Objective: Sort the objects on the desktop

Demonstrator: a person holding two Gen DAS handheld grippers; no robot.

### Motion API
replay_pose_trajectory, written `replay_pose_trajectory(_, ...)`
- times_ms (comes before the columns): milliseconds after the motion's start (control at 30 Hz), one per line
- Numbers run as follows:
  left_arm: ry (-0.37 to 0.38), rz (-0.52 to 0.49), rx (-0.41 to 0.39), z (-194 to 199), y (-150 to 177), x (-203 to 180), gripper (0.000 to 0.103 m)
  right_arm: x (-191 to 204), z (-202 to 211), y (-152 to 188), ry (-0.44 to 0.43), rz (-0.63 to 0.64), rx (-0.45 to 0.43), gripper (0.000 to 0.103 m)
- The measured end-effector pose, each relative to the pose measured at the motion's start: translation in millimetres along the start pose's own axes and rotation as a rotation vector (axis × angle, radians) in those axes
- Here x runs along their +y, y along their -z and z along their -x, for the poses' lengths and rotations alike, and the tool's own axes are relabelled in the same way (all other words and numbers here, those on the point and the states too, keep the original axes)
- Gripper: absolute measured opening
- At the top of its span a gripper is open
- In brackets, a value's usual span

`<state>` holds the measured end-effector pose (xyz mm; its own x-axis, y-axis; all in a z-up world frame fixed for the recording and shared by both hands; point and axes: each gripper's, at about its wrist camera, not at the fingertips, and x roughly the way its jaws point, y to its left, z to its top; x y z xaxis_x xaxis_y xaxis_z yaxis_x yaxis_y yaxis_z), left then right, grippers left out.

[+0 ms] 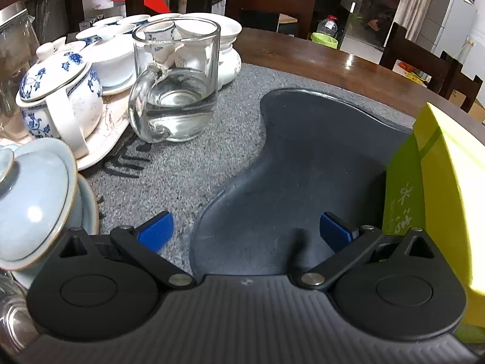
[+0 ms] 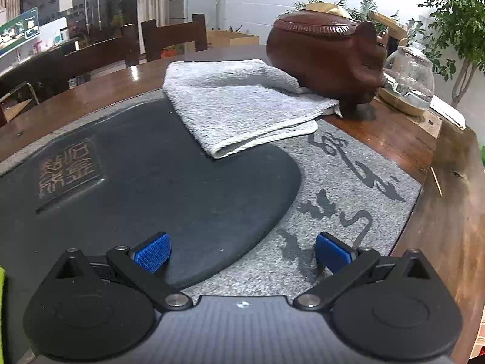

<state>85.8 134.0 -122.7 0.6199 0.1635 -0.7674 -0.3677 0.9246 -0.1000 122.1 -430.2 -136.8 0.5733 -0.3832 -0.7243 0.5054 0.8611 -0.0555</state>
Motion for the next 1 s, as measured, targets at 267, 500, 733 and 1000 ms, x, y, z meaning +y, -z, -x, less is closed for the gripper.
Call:
replay_pose_trajectory(267, -0.014, -0.019, -0.032, -9.0, -5.2, -3.6, 0.102, 0.0, -4.3, -1.7, 0.028, 0.001, -0.018, 0.103)
replay_pose_trajectory(500, -0.043, -0.054, -0.052, -16.2, -8.3, -6.6, 0.103, 0.0, -6.5, -2.3, 0.042, -0.013, -0.031, 0.103)
replay_pose_trajectory(733, -0.072, -0.074, -0.072, -22.2, -10.1, -6.7, 0.103, -1.1, -7.7, -1.8, 0.046, -0.015, -0.047, 0.103)
replay_pose_trajectory(1000, -0.116, -0.120, -0.103, -29.5, -8.5, -8.1, 0.103, -1.2, -7.9, 0.6, 0.047, -0.014, -0.069, 0.103)
